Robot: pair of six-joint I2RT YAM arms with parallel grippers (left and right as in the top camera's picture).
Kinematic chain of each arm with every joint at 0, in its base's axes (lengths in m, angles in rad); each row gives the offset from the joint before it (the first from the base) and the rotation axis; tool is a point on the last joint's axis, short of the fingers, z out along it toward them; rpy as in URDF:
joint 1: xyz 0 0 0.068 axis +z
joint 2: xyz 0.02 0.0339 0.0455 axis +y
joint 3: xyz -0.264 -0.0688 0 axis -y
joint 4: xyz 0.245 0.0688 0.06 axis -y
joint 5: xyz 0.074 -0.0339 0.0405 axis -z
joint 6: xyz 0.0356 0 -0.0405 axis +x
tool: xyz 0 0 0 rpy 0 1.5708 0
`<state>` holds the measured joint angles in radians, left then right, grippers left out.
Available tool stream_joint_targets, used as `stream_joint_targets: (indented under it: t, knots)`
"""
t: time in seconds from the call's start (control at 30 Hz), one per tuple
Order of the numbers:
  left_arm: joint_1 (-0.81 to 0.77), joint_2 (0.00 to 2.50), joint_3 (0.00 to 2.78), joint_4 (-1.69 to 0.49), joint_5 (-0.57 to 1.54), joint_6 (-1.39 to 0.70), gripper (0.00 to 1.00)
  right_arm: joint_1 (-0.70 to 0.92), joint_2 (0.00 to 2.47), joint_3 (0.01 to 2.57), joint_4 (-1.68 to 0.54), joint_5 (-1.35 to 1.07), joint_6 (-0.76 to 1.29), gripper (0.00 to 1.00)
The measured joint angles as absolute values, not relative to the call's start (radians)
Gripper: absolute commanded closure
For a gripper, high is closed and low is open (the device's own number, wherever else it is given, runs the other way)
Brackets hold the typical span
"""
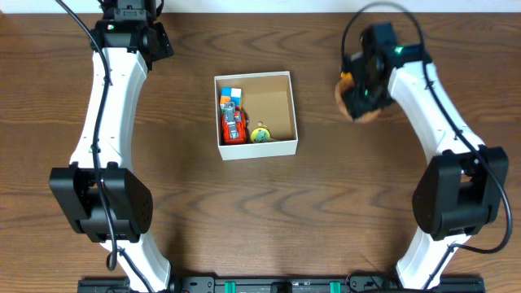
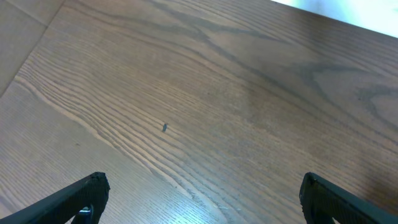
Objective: Pack container
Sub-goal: 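Lower the right gripper onto the brown plush bear and close it, then carry the plush bear with the right gripper into the box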
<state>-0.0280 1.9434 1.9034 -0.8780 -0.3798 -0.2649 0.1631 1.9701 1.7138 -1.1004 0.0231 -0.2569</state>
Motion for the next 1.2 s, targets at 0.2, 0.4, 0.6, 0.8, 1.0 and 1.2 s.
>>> stream_joint_targets:
  t: [0.2, 0.4, 0.6, 0.8, 1.0, 1.2]
  knots:
    - [-0.028, 1.943, 1.903, -0.878, -0.380, -0.265, 0.02, 0.186, 1.970, 1.890, -1.113, -0.030, -0.253, 0.39]
    - [-0.028, 1.943, 1.903, -0.878, -0.380, -0.265, 0.02, 0.270, 1.970, 1.975, -1.093, -0.138, -0.250, 0.38]
    - [-0.028, 1.943, 1.903, -0.878, -0.380, -0.265, 0.02, 0.393, 1.970, 1.978, -1.083, -0.199, -0.246, 0.30]
    - [-0.028, 1.943, 1.903, -0.878, -0.380, -0.265, 0.02, 0.472, 1.970, 1.978, -1.083, -0.220, -0.257, 0.28]
    - [-0.028, 1.943, 1.903, -0.878, -0.380, -0.265, 0.02, 0.488, 1.970, 1.977, -1.084, -0.226, -0.275, 0.30]
    - [-0.028, 1.943, 1.903, -0.878, -0.380, -0.265, 0.02, 0.488, 1.982, 1.945, -1.083, -0.226, -0.286, 0.30]
